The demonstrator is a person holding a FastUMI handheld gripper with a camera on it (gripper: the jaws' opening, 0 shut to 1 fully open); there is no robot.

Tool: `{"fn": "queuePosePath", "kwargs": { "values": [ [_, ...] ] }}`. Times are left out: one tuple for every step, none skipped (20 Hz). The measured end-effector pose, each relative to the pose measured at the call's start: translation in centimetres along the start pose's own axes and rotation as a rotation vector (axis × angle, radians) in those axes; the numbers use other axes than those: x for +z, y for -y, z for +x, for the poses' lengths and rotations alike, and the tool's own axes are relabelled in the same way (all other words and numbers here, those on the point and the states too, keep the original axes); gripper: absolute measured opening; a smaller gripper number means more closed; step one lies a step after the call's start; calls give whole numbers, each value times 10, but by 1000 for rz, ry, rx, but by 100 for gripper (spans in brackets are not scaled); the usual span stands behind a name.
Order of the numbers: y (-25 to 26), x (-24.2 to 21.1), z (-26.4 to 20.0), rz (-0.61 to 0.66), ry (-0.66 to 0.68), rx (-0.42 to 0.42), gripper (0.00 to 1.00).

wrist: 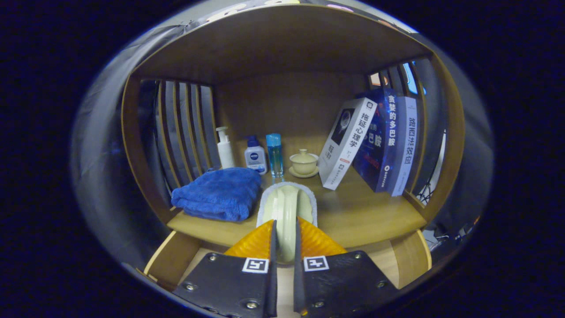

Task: Pull open the drawer, take out the items inside it, and place them on the countertop above the cabinet.

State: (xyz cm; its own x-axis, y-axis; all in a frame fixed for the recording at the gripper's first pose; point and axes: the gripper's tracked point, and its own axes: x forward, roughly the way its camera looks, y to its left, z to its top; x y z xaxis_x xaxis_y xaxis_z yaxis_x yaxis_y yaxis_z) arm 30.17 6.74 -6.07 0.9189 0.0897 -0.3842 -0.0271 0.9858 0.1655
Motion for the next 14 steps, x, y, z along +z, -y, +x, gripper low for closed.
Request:
{"fn": "queuePosePath", "kwargs": {
  "values": [
    [-2,0,6,-6,7,0,15],
    [-3,0,12,-10,9,-4,15],
    [-3,-1,17,-10,7,-11,15],
    [-3,-3,21,-10,5,-15,15],
    [-3,-4,24,-12,6,-17,15],
    [-2,-4,27,-19,10,-27,15],
    [1,-5,28,-24,12,-34,15],
    [1,-6,29,-29,14,-36,15],
    [0,-6,30,-31,22,-35,15],
    [2,-3,31,-33,35,-39,15],
    [5,-4,32,-34,45,-50,15],
    [7,-2,34,-31,56,-56,15],
    [7,-3,37,-22,62,-57,15],
    [8,-1,39,-12,68,-59,15]
  ]
}}
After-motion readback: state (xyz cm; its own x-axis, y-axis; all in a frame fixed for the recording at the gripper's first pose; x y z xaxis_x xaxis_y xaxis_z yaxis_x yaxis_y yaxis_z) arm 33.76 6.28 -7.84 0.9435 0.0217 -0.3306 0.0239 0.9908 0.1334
